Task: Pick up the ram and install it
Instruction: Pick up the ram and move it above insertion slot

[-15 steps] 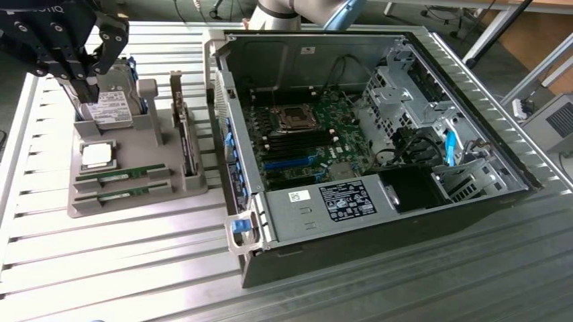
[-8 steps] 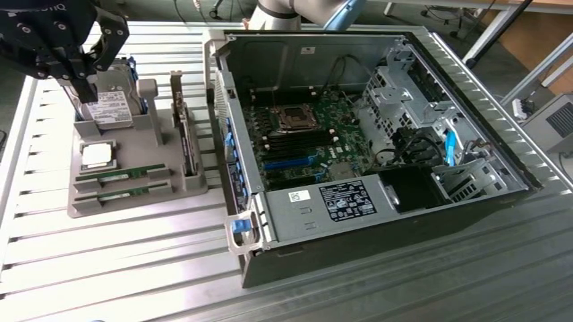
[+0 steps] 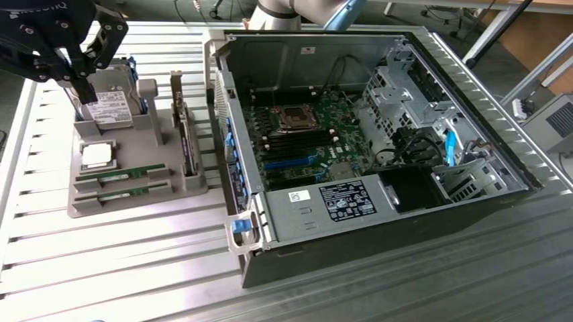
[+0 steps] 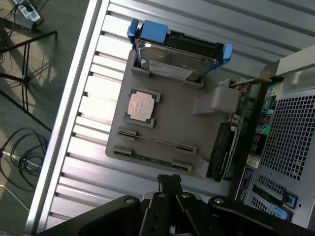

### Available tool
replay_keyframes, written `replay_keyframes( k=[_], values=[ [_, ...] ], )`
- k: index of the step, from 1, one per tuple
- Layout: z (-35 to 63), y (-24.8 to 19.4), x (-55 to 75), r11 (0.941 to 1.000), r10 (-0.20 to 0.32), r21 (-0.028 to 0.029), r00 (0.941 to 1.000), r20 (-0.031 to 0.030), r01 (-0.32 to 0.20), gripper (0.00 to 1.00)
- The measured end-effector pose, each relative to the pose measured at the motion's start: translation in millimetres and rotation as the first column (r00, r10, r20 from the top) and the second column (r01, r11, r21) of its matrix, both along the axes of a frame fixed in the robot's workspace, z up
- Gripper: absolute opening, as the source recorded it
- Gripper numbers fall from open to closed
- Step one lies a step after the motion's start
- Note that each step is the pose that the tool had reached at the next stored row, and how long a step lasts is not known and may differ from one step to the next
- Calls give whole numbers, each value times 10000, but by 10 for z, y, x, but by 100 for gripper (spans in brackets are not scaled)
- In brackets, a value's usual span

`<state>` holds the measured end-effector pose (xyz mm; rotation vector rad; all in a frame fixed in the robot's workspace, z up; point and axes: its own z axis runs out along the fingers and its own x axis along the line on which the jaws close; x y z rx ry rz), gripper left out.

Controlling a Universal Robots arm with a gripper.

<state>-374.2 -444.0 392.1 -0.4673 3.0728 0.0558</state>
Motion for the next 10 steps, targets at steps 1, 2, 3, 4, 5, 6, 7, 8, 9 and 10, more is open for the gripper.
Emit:
replay_keyframes(
  k=[1,2,3,4,5,6,7,8,9,10],
  values=[
    [0,0,0,9999,168,-18,9999,0,-168,9],
    [0,0,0,9994,330,-39,9995,-1,-330,9],
    [0,0,0,9985,536,-64,9986,-2,-536,9],
    [0,0,0,9970,763,-92,9971,-4,-763,9],
    [0,0,0,9958,904,-109,9959,-5,-904,9],
    [0,0,0,9949,1002,-122,9950,-7,-1002,9],
    [0,0,0,9940,1084,-132,9941,-8,-1084,9],
    [0,0,0,9928,1190,-146,9929,-10,-1190,9],
    [0,0,0,9917,1280,-158,9918,-11,-1280,9],
    [0,0,0,9899,1408,-173,9900,-13,-1408,9]
  ],
)
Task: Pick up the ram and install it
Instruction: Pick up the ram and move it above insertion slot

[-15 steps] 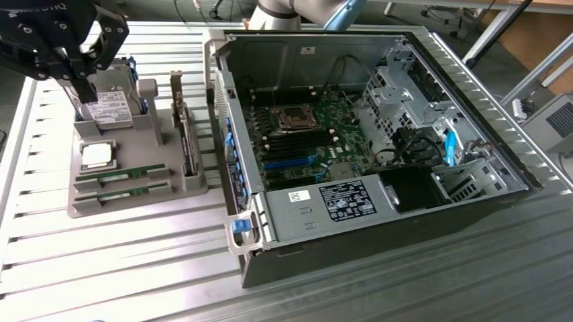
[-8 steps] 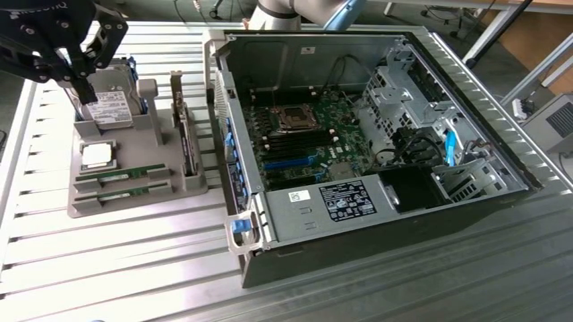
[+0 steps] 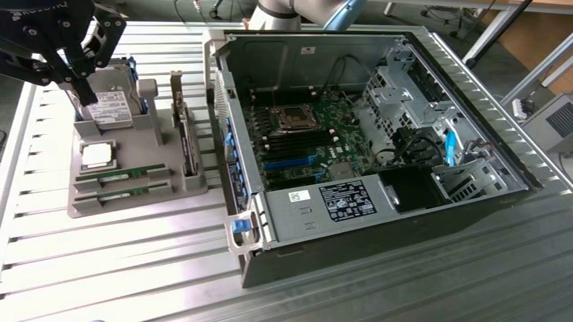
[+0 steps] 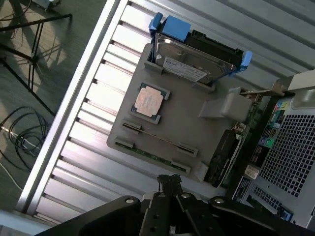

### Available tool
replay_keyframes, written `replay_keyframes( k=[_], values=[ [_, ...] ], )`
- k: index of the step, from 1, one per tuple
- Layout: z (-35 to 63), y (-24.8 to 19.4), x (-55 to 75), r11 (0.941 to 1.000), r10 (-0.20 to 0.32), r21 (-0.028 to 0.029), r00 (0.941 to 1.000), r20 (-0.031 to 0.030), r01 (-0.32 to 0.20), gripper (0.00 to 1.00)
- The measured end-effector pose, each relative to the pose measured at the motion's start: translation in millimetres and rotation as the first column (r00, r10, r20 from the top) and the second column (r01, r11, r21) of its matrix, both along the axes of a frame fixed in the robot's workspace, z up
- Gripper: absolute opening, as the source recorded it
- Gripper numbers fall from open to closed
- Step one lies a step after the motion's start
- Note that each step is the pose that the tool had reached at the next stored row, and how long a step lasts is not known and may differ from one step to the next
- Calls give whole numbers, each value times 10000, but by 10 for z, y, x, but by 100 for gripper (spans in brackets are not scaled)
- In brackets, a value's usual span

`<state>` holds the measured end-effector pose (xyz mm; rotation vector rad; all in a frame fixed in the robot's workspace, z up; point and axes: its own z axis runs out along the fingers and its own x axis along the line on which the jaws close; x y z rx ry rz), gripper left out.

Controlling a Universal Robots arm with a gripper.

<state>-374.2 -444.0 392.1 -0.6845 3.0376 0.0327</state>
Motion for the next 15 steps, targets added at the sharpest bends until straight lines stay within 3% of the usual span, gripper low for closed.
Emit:
replay_keyframes(
  k=[4,7,15],
  values=[
    [0,0,0,9960,892,-96,9960,-4,-892,9],
    [0,0,0,9910,1332,-131,9911,-8,-1332,9],
    [-1,0,0,9760,2163,-244,9763,-28,-2163,9]
  ],
)
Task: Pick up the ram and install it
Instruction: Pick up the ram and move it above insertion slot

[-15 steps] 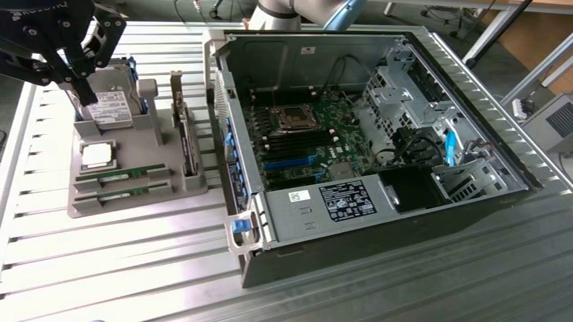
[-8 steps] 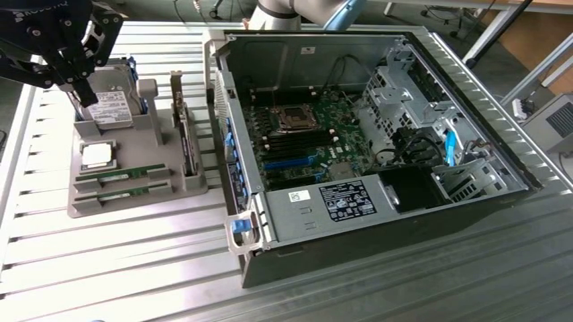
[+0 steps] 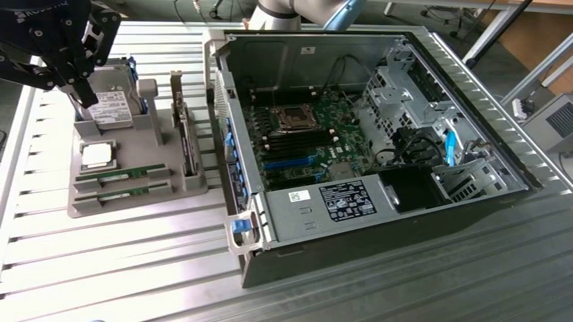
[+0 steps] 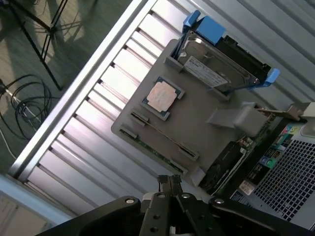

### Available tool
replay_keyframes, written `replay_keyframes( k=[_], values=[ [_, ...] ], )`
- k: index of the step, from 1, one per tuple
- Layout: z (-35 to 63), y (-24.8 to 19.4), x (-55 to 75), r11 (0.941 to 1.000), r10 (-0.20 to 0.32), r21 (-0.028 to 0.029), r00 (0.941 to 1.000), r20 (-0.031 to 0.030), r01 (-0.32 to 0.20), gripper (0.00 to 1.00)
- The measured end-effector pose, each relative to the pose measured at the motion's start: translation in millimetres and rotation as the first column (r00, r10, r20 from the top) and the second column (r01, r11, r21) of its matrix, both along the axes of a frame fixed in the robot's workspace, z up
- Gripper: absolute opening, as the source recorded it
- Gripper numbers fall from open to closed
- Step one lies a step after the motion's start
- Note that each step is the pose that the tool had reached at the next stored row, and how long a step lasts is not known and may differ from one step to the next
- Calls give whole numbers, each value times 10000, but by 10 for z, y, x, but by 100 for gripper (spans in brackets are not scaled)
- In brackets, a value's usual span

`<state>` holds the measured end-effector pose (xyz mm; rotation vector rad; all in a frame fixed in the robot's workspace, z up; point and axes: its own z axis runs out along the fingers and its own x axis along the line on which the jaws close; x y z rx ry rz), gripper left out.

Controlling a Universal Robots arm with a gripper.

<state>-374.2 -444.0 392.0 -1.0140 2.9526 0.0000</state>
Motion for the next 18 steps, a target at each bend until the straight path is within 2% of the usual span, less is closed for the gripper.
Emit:
replay_keyframes(
  k=[5,12,16,18],
  values=[
    [-1,0,0,9979,635,-78,9980,-3,-635,9],
    [-1,0,0,9922,1240,-155,9923,-10,-1240,9],
    [-2,0,0,9822,1863,-238,9825,-22,-1863,9],
    [-2,0,0,9777,2085,-258,9780,-27,-2085,9]
  ],
)
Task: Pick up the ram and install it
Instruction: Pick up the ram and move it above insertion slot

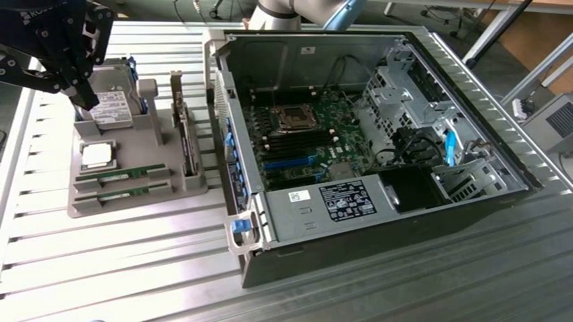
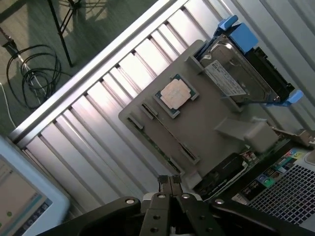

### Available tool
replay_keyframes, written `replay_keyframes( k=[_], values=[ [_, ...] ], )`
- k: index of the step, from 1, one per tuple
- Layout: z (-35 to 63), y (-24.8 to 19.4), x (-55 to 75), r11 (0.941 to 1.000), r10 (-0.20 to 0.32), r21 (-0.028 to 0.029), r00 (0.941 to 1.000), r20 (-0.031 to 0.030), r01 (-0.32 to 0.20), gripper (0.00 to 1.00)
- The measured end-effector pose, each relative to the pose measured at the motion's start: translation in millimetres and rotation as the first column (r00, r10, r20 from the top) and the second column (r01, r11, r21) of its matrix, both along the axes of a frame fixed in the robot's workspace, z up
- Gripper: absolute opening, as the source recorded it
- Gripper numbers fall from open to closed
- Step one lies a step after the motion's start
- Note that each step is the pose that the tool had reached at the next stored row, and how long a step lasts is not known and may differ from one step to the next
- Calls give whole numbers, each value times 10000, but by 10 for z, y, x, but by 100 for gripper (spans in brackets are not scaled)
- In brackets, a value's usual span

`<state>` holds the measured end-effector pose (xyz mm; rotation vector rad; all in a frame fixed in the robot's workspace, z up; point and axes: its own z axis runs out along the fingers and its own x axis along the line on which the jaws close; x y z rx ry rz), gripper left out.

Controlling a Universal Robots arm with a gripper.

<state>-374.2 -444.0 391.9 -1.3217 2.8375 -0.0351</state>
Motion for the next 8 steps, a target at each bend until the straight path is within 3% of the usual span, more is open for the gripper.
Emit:
replay_keyframes(
  k=[3,8],
  values=[
    [0,0,0,9985,548,-20,9985,1,-548,9],
    [-1,0,0,9913,1318,-49,9913,-2,-1318,9]
  ],
)
